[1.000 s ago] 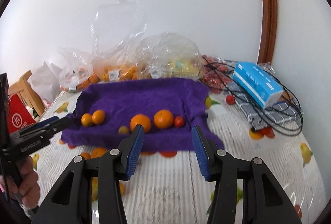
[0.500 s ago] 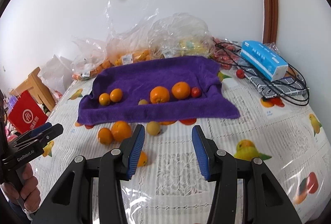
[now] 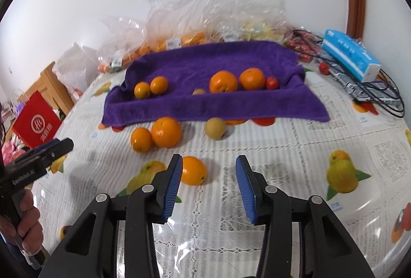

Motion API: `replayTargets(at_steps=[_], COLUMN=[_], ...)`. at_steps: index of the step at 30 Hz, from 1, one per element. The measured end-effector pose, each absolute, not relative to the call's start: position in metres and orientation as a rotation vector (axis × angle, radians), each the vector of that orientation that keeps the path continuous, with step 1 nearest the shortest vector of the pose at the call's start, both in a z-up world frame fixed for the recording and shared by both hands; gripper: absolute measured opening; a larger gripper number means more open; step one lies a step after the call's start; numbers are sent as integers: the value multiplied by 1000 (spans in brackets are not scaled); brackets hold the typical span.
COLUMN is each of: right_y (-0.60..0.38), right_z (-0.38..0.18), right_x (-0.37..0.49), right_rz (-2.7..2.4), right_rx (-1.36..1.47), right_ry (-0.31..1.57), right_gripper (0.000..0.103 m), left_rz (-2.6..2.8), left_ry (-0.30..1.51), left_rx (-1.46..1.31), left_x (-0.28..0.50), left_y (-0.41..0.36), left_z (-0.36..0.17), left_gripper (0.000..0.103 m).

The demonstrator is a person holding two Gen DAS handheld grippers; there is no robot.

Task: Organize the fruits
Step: 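Withdraw both open tools from the towel toward the loose fruit, then grasp an orange with the right tool while the left tool grasps another orange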

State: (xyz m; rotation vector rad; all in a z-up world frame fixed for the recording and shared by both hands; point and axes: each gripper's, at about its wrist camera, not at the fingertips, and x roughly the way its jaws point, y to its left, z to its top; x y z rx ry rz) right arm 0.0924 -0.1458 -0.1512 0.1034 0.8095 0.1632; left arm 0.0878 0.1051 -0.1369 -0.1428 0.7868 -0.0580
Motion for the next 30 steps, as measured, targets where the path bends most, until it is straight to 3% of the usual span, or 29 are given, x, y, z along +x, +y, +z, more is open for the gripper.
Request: replayTargets(at_steps=[15, 17, 19, 30], right_y=[-115, -113, -112, -167], right_z=[-190, -191, -191, -182], right_x=[118, 119, 118, 110], right_rz=[192, 181, 184, 108], right_rx=[48, 23, 0, 39], right_ry=[885, 882, 872, 819], right_gripper=[42, 35, 35, 35], left_rz=[-91, -118, -135, -292], left_ry=[862, 866, 867, 894], left_rx=[-162, -167, -176, -123], left_x=[97, 100, 101, 109], left_y=[117, 115, 112, 55], left_z=[-163, -164, -165, -174], left_gripper=[63, 63, 63, 63])
